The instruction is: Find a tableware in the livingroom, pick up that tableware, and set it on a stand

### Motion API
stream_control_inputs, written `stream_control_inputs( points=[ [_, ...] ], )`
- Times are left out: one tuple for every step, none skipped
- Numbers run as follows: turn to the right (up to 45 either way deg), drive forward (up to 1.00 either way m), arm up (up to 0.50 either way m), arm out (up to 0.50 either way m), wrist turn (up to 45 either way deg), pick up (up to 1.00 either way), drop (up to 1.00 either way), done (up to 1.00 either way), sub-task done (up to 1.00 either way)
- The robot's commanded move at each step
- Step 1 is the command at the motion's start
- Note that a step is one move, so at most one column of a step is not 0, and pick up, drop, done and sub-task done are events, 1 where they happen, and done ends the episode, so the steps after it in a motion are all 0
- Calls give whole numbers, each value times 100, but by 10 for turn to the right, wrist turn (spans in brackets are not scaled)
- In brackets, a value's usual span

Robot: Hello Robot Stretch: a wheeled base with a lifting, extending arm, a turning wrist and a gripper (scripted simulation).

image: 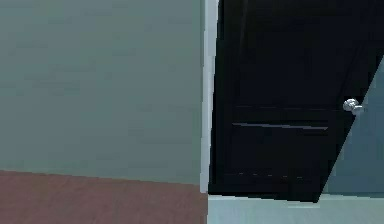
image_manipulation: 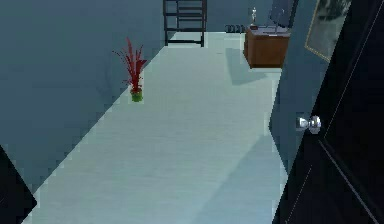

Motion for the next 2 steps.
stream_control_inputs(
  points=[
    [30, 0, 0, 0, 0, 0, 0, 0, 0],
    [0, 5, 0, 0, 0, 0, 0, 0, 0]
  ],
)
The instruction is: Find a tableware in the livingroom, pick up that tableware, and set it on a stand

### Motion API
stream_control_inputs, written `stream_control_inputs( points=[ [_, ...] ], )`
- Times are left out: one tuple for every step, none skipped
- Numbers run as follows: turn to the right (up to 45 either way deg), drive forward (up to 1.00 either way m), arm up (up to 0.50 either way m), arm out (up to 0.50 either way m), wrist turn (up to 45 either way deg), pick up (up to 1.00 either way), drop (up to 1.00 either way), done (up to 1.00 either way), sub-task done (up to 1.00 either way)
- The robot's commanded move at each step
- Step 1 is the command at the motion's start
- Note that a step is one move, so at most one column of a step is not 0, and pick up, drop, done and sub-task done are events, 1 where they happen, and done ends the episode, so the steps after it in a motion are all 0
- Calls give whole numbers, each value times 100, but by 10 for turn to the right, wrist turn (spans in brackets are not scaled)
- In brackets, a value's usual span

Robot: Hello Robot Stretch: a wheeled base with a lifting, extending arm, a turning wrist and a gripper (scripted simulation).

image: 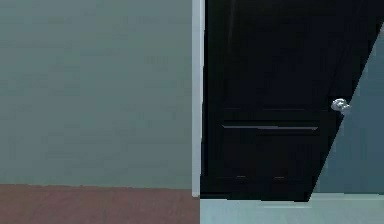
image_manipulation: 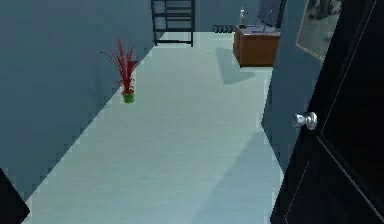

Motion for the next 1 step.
stream_control_inputs(
  points=[
    [-450, 0, 0, 0, 0, 0, 0, 0, 0]
  ],
)
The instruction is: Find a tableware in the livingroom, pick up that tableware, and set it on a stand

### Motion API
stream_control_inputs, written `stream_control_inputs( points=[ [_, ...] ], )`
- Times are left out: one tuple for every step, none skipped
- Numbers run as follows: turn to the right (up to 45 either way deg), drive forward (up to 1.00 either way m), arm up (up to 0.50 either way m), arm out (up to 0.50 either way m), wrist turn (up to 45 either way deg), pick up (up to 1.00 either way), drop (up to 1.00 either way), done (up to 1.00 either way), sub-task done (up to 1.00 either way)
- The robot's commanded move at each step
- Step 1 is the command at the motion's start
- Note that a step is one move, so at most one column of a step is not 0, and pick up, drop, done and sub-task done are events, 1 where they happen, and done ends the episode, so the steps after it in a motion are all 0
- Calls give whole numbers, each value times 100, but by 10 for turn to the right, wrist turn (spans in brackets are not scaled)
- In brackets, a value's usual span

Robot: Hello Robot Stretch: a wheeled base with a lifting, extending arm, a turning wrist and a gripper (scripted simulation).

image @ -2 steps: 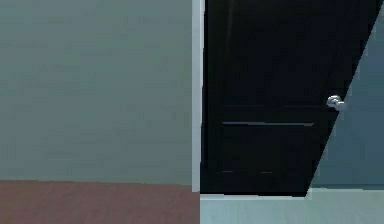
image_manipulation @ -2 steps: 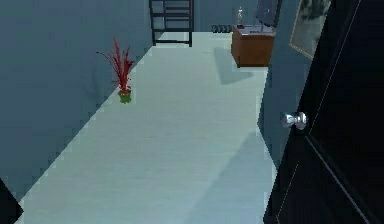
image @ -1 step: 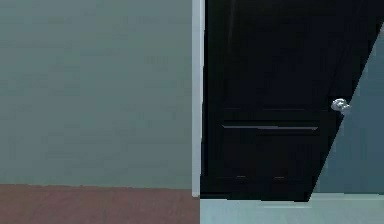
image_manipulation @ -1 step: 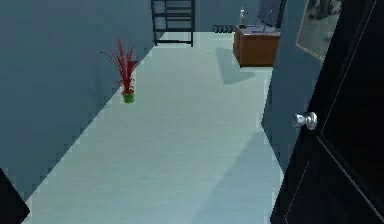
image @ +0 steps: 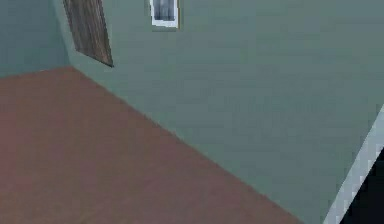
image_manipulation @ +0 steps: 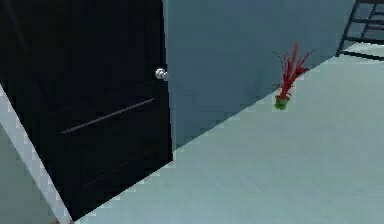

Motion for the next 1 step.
stream_control_inputs(
  points=[
    [-390, 0, 0, 0, 0, 0, 0, 0, 0]
  ],
)
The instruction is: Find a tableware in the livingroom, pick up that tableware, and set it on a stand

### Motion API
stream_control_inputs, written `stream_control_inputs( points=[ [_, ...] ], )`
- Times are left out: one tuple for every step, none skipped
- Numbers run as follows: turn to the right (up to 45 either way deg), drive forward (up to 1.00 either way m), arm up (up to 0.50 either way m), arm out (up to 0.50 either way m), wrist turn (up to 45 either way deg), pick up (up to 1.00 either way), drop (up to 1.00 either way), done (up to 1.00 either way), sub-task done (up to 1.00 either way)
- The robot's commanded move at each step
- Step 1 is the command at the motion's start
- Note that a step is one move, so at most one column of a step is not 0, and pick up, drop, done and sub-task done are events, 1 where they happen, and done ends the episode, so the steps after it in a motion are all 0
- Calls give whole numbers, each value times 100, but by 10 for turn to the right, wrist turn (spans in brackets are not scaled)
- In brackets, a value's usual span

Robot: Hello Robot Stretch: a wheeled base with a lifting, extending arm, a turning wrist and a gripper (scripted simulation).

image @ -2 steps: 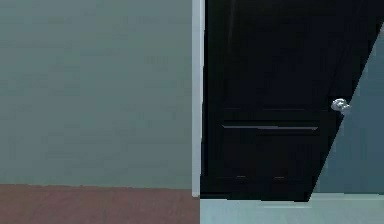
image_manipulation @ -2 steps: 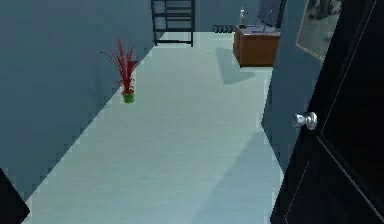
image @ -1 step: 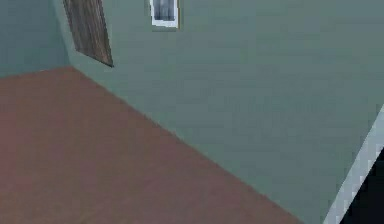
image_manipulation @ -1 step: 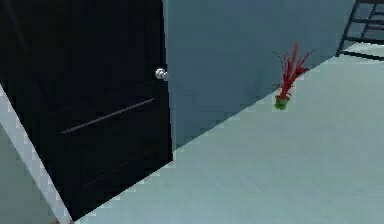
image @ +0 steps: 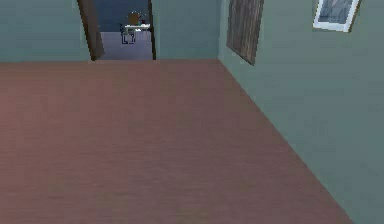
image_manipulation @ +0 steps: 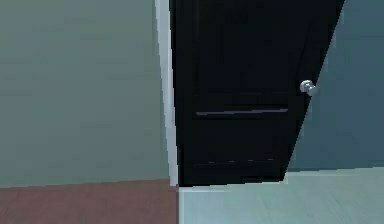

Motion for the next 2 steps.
stream_control_inputs(
  points=[
    [0, 30, 0, 0, 0, 0, 0, 0, 0],
    [-150, 0, 0, 0, 0, 0, 0, 0, 0]
  ],
)
